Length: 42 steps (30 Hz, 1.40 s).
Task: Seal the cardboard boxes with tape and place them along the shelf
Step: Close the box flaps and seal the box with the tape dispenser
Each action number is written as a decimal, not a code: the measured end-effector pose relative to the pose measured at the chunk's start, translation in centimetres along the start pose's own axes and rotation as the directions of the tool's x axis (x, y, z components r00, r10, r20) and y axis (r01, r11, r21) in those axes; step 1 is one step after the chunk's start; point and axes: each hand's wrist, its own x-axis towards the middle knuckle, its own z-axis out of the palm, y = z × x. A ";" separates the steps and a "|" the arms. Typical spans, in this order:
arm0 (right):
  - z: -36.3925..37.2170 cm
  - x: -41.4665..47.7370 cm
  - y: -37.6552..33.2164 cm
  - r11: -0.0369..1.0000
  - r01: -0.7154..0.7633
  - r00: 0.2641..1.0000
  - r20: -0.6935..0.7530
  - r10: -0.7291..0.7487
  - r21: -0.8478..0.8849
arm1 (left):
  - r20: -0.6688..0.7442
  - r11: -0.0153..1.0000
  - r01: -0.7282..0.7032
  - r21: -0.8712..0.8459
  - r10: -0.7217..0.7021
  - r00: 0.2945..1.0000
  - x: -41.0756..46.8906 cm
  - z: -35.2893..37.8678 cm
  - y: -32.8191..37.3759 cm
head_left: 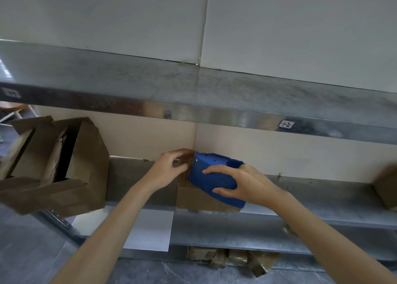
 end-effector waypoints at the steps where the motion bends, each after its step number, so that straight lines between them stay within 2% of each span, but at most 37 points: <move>1: -0.1 -0.1 -0.1 1.000 0.017 1.000 -0.009 -0.017 -0.022 | 0.031 1.000 0.004 -0.008 -0.004 1.000 -0.1 -0.2 0.2; 5: -0.4 -0.6 -0.7 0.998 0.056 0.998 -0.023 -0.057 -0.034 | 0.075 0.998 0.016 -0.066 -0.011 0.997 -0.4 -0.3 0.6; 15: -0.8 -1.2 -1.8 0.989 0.120 0.993 0.028 -0.118 -0.087 | 0.016 0.994 0.058 -0.089 -0.057 0.998 -0.7 0.4 0.6; 25: -1.9 1.3 -2.2 0.996 0.085 0.994 0.071 -0.087 0.029 | -0.105 0.988 0.124 -0.087 -0.133 0.986 -0.9 -0.4 -0.7; 30: -2.6 1.8 -1.4 0.992 0.061 0.990 0.122 -0.075 0.114 | -0.244 0.962 0.183 -0.202 -0.231 0.942 -2.3 -2.1 -2.5; 34: -2.4 2.1 -1.0 0.969 0.001 0.983 0.177 -0.047 0.249 | -0.209 0.932 0.219 -0.288 -0.284 0.936 -2.7 -2.0 -3.5; 38: -2.6 3.8 -0.7 0.952 -0.078 0.974 0.227 0.009 0.296 | -0.182 0.848 0.295 -0.441 -0.406 0.896 -2.4 -0.6 -3.9; 42: -2.8 5.2 -0.4 0.941 -0.111 0.964 0.265 0.023 0.321 | -0.225 0.789 0.298 -0.538 -0.475 0.851 -1.8 0.8 -4.2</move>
